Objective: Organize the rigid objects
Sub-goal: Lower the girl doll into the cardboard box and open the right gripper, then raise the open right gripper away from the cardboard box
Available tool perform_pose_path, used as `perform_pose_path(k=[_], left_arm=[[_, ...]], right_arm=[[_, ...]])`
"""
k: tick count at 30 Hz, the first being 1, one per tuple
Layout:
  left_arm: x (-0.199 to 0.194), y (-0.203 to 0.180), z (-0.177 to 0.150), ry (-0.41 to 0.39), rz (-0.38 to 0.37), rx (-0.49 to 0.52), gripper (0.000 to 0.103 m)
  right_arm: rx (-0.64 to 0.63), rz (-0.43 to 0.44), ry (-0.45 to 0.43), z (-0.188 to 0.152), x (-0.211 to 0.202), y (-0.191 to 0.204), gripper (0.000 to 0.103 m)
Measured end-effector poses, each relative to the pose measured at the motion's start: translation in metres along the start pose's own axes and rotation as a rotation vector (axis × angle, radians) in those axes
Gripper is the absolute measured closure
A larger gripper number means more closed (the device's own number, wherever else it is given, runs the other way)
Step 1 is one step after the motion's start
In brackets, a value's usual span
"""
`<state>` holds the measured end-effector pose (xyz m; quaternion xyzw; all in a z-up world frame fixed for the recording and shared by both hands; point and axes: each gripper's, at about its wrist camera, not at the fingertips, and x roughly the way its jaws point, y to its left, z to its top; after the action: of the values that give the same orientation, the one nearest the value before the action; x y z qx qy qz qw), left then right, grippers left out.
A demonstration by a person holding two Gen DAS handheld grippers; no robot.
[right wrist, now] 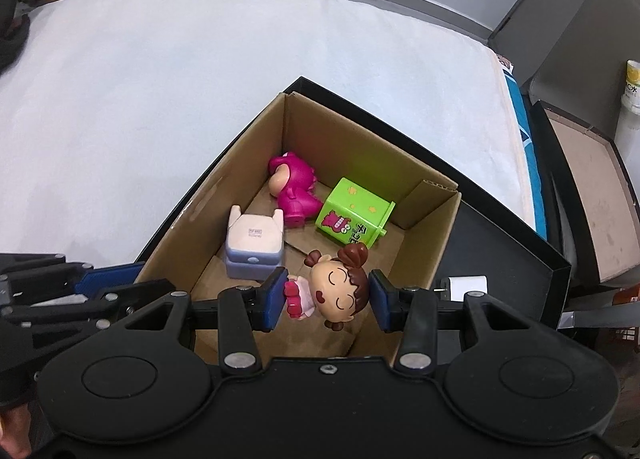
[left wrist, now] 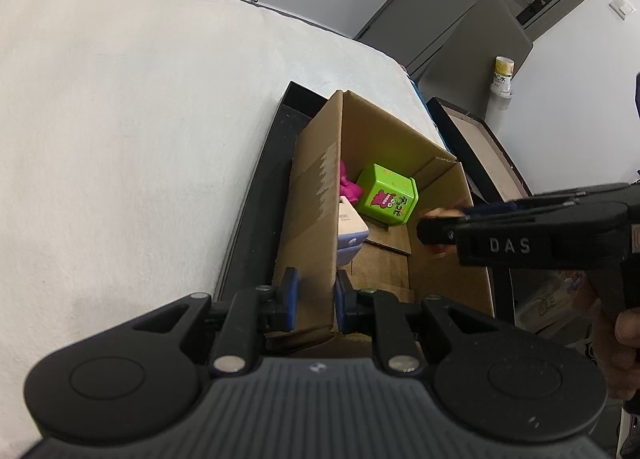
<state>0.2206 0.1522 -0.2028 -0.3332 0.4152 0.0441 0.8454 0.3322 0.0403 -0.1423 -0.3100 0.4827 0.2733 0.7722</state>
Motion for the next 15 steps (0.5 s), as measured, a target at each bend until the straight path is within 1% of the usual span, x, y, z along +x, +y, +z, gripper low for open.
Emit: perform_pose_path(k=[2,6,8,12,15], left_arm=[[0.0,0.0,0.0,0.003,-0.006,-0.002,0.085],[-0.002,0.002,0.0,0.002,-0.008,-0.01,0.085],[-0.003,0.002,0.0,0.0,-0.005,-0.008,0.085],[-0.004,0.001,0.0,-0.001,-0.003,-0.004,0.085],[-0.004,0.0,-0.001,-0.003,-0.001,-0.003,0.085]], right_arm=[[-0.005,-0.011,-0.018,0.002,-0.001,0.002,0.055],[0.0,-0.002,-0.037,0.004,-0.006,0.002,0.054],[-0.008,0.001,-0.042,0.003,-0.01,0.002,0.048],[-0.008,0.015,-0.05,-0.001,-0.02,0.0,0.045],[-0.009,0.012,-0.061,-0.005,-0.029,-0.004,0.036]])
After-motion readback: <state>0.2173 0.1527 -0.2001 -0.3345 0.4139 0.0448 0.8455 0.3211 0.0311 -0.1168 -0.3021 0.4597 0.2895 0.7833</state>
